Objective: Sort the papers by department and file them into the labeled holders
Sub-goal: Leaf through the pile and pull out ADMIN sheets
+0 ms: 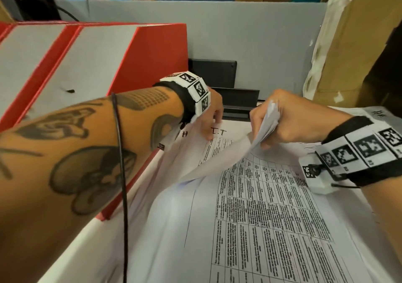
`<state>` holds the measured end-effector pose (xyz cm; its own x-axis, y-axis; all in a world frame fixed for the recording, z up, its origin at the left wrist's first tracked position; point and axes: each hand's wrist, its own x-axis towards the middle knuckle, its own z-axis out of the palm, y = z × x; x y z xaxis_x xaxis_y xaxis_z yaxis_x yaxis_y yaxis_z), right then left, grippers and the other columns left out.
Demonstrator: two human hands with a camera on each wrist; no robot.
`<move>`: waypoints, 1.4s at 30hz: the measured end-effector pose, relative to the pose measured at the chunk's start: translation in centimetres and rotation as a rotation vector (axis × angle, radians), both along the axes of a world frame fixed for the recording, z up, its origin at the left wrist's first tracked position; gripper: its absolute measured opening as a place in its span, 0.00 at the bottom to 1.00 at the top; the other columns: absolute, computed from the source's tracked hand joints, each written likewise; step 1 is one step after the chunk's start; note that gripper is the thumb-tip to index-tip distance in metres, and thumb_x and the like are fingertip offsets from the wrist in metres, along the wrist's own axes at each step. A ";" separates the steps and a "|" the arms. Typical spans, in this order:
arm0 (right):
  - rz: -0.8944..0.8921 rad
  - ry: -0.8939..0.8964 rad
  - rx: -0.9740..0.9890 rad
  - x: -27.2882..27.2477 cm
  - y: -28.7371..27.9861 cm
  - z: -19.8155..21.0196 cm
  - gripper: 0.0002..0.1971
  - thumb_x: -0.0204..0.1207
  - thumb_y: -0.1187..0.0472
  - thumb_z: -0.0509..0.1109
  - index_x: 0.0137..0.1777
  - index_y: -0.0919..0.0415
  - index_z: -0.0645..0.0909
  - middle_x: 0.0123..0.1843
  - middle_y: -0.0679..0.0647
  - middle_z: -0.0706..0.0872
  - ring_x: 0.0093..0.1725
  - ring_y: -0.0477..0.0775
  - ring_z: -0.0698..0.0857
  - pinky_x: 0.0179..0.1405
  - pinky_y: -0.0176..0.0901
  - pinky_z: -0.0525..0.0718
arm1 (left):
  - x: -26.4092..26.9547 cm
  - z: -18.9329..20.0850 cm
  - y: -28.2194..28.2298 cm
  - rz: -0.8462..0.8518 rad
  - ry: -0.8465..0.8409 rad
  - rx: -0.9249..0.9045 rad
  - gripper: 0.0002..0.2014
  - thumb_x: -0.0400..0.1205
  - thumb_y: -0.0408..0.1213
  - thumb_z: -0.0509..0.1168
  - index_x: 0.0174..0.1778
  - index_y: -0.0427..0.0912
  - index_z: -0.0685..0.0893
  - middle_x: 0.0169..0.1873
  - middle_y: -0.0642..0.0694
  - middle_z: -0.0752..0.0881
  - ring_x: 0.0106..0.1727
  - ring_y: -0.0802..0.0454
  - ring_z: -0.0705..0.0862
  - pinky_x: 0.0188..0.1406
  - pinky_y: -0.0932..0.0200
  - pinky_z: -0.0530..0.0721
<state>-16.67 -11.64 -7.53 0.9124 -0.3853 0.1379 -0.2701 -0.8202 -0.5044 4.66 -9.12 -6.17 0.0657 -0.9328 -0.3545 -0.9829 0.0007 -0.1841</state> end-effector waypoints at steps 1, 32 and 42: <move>0.003 -0.001 0.009 -0.1 0.1 0.2 0.27 0.60 0.74 0.87 0.31 0.35 0.89 0.34 0.44 0.91 0.36 0.45 0.89 0.40 0.45 0.85 | -0.2 -0.1 -0.3 -0.031 0.013 0.003 0.32 0.73 0.53 0.82 0.73 0.49 0.84 0.68 0.51 0.85 0.58 0.52 0.84 0.57 0.58 0.82; -0.494 -1.179 0.377 -3.8 3.1 6.2 0.19 0.70 0.77 0.79 0.62 0.76 0.84 0.59 0.68 0.92 0.60 0.67 0.92 0.62 0.64 0.90 | -3.0 7.3 8.8 -0.117 1.190 -1.339 0.30 0.75 0.61 0.75 0.65 0.43 0.84 0.61 0.51 0.90 0.60 0.63 0.88 0.62 0.60 0.86; -0.553 -1.035 0.107 -1.7 4.0 4.5 0.17 0.75 0.68 0.79 0.64 0.66 0.84 0.56 0.55 0.92 0.56 0.50 0.93 0.60 0.51 0.91 | -1.9 3.1 8.5 0.204 1.663 -1.228 0.09 0.78 0.46 0.78 0.49 0.49 0.87 0.44 0.61 0.92 0.41 0.76 0.87 0.44 0.69 0.84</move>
<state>-18.37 -7.66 -3.07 0.0901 -0.7479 0.6577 0.0024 -0.6602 -0.7511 2.76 -0.67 -3.05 0.5200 -0.7007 0.4885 -0.1468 0.4901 0.8592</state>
